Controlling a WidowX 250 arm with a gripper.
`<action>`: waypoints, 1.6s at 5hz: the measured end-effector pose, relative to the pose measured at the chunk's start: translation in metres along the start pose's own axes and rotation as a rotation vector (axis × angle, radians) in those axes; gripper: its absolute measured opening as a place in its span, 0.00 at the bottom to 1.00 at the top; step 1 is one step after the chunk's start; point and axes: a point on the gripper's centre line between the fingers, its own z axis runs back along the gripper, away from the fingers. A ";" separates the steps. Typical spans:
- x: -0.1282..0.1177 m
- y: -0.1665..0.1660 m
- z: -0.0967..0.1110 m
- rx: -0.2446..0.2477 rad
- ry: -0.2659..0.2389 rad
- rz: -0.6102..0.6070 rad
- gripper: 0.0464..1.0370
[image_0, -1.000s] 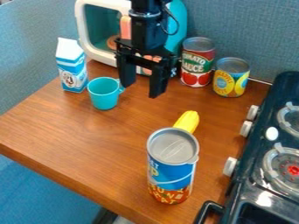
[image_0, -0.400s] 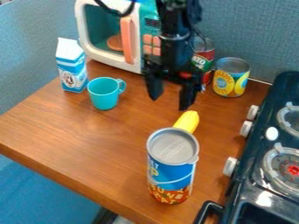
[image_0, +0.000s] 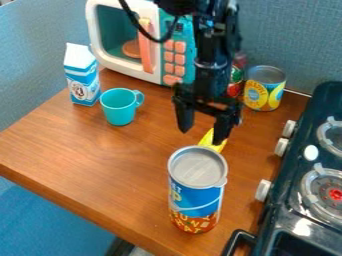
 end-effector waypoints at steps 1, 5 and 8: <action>0.004 -0.008 -0.014 0.030 0.053 -0.018 0.96; 0.001 -0.010 -0.040 0.043 0.112 0.009 0.66; -0.009 -0.008 0.030 0.028 -0.019 -0.235 0.66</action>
